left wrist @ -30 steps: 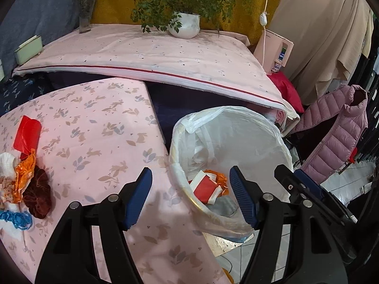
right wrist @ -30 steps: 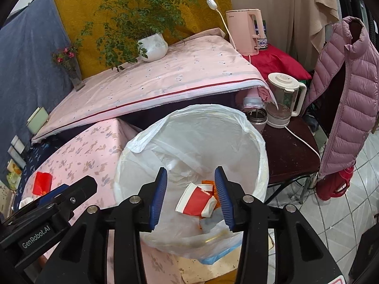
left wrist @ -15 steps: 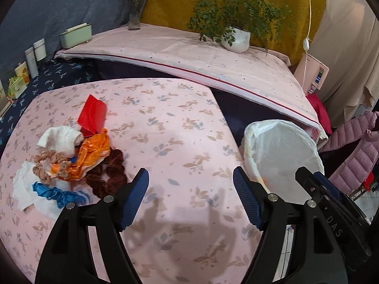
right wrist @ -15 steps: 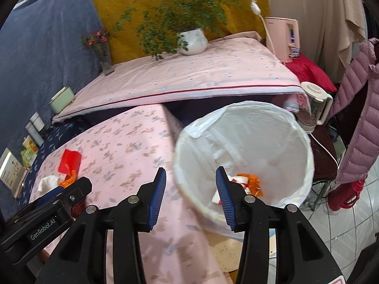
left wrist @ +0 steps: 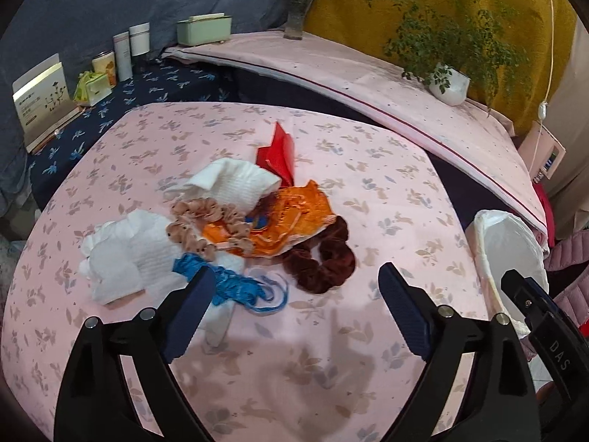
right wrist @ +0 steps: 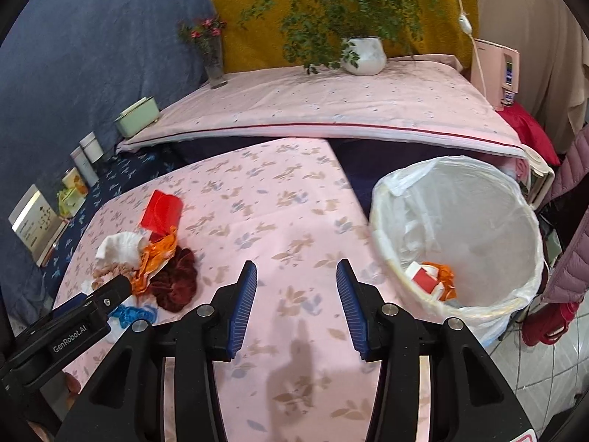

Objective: Collect trash
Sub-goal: 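Move both tools back over the table toward the remaining items, then grasp the blue ribbon with the left tool while the right tool grasps the dark red scrunchie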

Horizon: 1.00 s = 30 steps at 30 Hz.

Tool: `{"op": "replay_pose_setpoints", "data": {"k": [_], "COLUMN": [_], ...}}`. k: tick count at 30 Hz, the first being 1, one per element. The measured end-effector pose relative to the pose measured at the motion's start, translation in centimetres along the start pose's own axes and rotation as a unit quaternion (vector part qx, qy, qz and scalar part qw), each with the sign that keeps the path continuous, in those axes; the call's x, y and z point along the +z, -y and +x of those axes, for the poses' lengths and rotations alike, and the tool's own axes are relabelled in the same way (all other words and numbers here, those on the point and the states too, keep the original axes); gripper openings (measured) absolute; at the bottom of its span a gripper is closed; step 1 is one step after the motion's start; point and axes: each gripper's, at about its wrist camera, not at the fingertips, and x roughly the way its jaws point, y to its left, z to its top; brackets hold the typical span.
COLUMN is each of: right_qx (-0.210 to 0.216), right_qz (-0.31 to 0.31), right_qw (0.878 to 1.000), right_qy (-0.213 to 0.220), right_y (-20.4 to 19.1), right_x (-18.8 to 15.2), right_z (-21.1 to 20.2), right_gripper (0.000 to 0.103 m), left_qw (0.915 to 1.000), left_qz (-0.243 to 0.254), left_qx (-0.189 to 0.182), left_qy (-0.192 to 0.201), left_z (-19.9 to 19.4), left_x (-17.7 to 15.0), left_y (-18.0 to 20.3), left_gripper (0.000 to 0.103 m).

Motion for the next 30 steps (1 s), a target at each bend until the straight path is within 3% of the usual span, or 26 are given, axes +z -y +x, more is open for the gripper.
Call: {"op": "replay_pose_setpoints", "data": {"k": [9, 17, 22, 30], "right_qx": [0.016, 0.024, 0.029, 0.03], "right_qz": [-0.018, -0.031, -0.035, -0.047], "right_qw": [0.999, 0.998, 0.996, 0.995], "right_qy": [-0.034, -0.058, -0.071, -0.087], "right_y": [-3.9, -6.8, -8.5, -10.8], "right_x": [-1.1, -1.4, -1.3, -1.5], "right_z": [2.5, 5.4, 7.3, 10.1], "right_gripper": [0.046, 0.046, 0.046, 0.046], "left_qw": [0.9985, 0.9972, 0.9964, 0.9958], "left_qz": [-0.047, -0.067, -0.074, -0.074], "left_qx": [0.022, 0.016, 0.006, -0.014], "left_qy": [-0.018, -0.028, -0.039, -0.052], "left_z": [1.4, 2.7, 3.5, 4.1], "left_x": [-0.4, -0.2, -0.2, -0.5], "left_y": [-5.5, -7.5, -8.0, -8.6], "left_gripper": [0.088, 0.085, 0.077, 0.048]}}
